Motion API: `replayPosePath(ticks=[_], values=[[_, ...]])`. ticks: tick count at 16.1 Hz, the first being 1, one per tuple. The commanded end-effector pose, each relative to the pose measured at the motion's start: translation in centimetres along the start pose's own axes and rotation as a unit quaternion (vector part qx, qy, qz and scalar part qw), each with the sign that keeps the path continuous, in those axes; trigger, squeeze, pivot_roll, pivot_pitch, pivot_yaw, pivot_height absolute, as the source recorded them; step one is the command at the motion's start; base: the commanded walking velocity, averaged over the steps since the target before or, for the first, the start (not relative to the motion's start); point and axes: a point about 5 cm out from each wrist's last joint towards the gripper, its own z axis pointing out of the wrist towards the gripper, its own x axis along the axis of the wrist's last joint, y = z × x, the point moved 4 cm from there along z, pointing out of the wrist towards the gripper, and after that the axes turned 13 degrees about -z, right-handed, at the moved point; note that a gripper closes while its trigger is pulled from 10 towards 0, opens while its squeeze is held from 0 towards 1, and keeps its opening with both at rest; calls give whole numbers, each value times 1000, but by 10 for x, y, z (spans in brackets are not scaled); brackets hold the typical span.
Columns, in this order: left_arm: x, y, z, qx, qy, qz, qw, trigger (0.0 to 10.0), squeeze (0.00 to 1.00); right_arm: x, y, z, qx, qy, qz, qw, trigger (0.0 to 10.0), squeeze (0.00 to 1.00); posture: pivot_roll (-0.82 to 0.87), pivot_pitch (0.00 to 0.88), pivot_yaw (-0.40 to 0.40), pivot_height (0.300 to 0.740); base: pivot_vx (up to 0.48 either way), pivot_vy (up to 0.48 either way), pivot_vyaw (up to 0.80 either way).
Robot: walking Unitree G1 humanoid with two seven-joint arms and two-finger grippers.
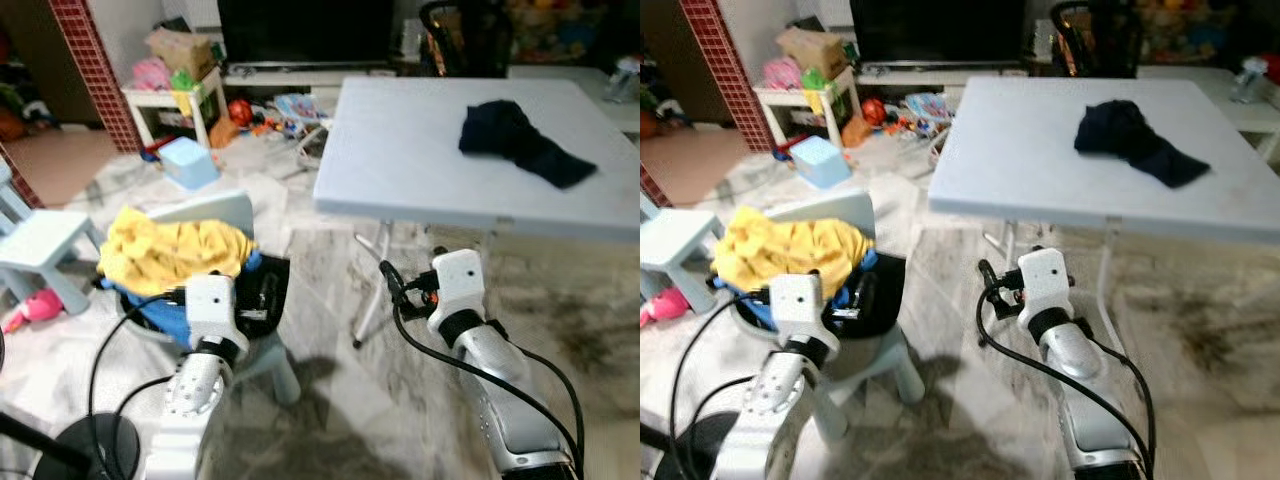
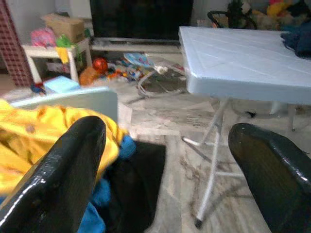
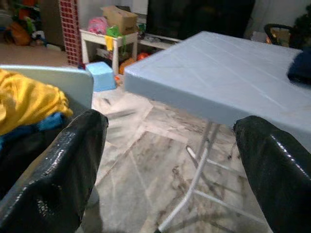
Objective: Hang hanger
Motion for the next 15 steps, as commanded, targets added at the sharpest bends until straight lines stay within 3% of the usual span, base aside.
replayPosePath(ticks=[1,6,10,13,15], values=[[2,-10,-1,17,0,4,1000,10000,0,12,-10,4,13,20,-1,1000,10000,0,-56,0,0,740,409,0,631],[0,-10,0,18,-7,6,1000,10000,0,13,-11,5,16,22,-7,1000,10000,0,-58,0,-1,740,387,0,751],[-5,-16,2,42,-18,9,999,10000,0,13,-11,6,17,22,-7,1000,10000,0,-57,0,-2,740,64,0,0],[-9,-16,5,66,-37,-21,997,10000,0,14,-12,6,22,24,-12,999,10000,0,-61,0,-6,740,0,0,0],[-24,-10,7,58,-85,-42,994,10000,0,14,-12,6,23,23,-15,999,10000,0,-63,0,-7,740,0,0,0]])
